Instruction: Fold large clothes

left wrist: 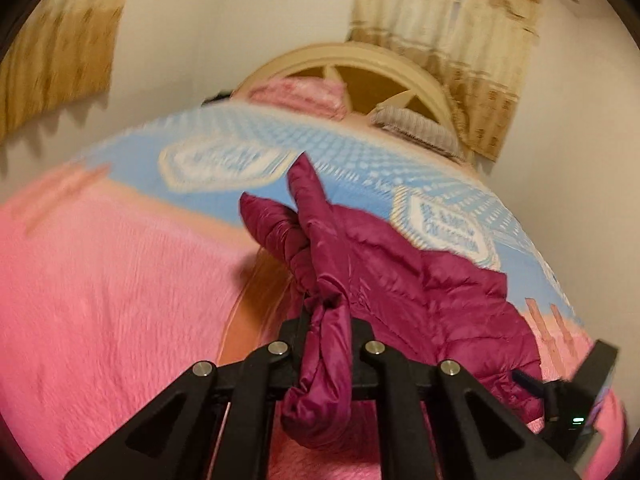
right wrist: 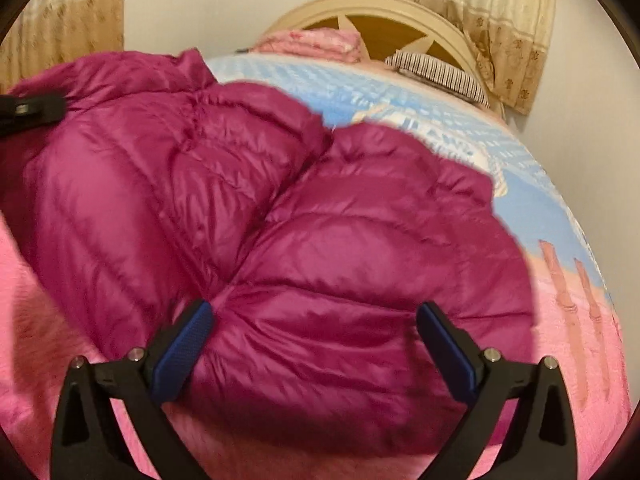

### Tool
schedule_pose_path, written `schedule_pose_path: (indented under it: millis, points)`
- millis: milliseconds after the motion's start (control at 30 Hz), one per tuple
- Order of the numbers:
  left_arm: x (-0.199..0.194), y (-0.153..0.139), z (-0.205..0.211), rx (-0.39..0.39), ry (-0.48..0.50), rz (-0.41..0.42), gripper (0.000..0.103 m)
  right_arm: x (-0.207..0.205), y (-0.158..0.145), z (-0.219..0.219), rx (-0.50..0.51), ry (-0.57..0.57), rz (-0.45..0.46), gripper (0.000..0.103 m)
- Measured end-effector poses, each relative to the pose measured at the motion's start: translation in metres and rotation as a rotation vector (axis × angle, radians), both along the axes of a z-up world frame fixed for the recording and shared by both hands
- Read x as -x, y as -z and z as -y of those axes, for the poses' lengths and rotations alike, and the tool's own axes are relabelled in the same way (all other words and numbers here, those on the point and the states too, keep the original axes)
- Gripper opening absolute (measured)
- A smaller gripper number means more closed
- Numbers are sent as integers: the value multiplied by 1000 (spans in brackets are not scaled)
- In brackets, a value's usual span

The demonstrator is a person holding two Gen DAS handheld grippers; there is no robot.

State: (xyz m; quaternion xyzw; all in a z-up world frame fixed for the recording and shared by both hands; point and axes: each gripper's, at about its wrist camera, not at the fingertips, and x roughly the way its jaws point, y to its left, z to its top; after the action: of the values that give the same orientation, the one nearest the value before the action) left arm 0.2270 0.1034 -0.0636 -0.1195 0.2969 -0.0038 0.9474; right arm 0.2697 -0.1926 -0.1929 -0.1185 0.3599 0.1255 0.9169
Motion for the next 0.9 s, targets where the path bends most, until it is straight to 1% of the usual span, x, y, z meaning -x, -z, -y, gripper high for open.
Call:
schedule_pose_path:
  millis: [67, 133, 167, 200, 233, 267, 333, 467, 500, 567, 633, 700, 733, 767, 833, 900]
  points:
    - [-5, -15, 26, -55, 32, 39, 7, 7, -13, 28, -5, 22, 37, 103]
    - [-12, -27, 54, -90, 71, 71, 7, 5, -19, 68, -13, 87, 44, 103]
    - [-14, -30, 63, -103, 87, 82, 7, 5, -17, 80, -19, 111, 37, 103]
    - [-16, -34, 85, -129, 115, 99, 7, 1, -14, 102, -20, 153, 24, 103]
    - [-19, -37, 94, -140, 131, 107, 7, -3, -9, 127, -13, 203, 10, 103]
    - [-21, -38, 115, -163, 167, 119, 7, -5, -6, 140, -7, 235, 3, 103]
    - [-27, -36, 148, -211, 216, 127, 7, -11, 6, 187, -10, 328, -31, 103]
    - [-27, -18, 206, -290, 323, 119, 7, -15, 21, 256, -18, 464, -84, 103]
    - [-27, -6, 227, -328, 357, 114, 7, -16, 24, 269, -21, 489, -94, 103]
    - [-25, 13, 255, -373, 409, 99, 7, -13, 27, 293, -27, 537, -111, 103]
    - [-22, 33, 278, -419, 448, 81, 7, -7, 29, 309, -38, 575, -110, 103]
    - [-17, 53, 297, -469, 482, 70, 7, -13, 26, 316, -48, 594, -114, 103]
    - [-15, 57, 304, -488, 492, 68, 7, -11, 27, 320, -54, 603, -113, 103]
    - [-12, 69, 313, -523, 509, 66, 7, -11, 27, 324, -62, 613, -112, 103]
    - [-7, 82, 324, -582, 523, 74, 7, -12, 32, 332, -84, 629, -113, 103]
    - [-4, 88, 330, -618, 528, 86, 7, -9, 39, 339, -103, 630, -122, 103]
